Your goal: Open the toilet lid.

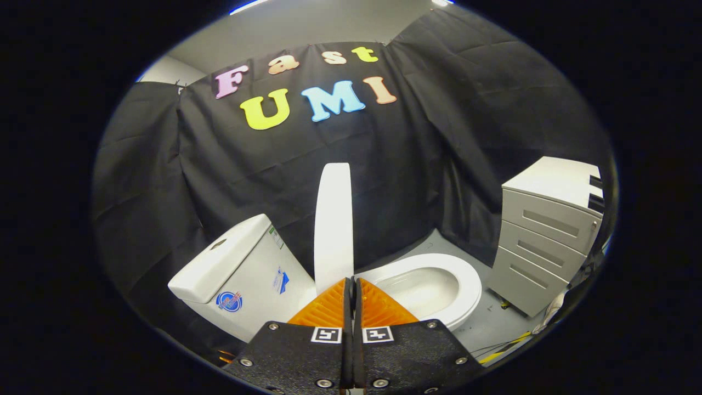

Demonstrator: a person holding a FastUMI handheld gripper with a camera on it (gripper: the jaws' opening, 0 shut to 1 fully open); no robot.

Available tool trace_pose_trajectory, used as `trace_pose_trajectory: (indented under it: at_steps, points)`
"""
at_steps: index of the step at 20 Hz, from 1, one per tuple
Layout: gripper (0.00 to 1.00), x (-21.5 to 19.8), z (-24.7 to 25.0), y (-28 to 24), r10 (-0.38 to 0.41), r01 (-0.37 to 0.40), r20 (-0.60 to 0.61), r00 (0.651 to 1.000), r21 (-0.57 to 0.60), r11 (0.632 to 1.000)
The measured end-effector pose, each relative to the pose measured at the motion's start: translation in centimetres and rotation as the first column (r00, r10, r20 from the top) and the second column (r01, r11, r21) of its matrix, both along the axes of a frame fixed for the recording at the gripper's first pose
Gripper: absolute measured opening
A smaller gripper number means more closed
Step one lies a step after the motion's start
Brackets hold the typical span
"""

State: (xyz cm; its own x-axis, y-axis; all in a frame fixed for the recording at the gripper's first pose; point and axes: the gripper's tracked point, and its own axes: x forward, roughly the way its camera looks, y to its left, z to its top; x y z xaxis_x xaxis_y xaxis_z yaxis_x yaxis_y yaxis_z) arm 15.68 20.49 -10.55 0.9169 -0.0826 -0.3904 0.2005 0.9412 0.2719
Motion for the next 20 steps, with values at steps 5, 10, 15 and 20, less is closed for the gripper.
trace_pose_trajectory:
  at_steps: [5,10,15,20]
  points:
    - [0.0,-0.2,0.9,3.8,0.087,-0.084,0.015,0.996,-0.124,0.989]
    - [0.0,0.0,1.4,6.7,0.149,-0.142,0.026,0.989,-0.17,0.975]
    - [0.0,0.5,1.9,10.3,0.221,-0.209,0.037,0.975,-0.198,0.958]
    - [0.0,0.5,1.9,13.3,0.278,-0.263,0.04,0.96,-0.222,0.939]
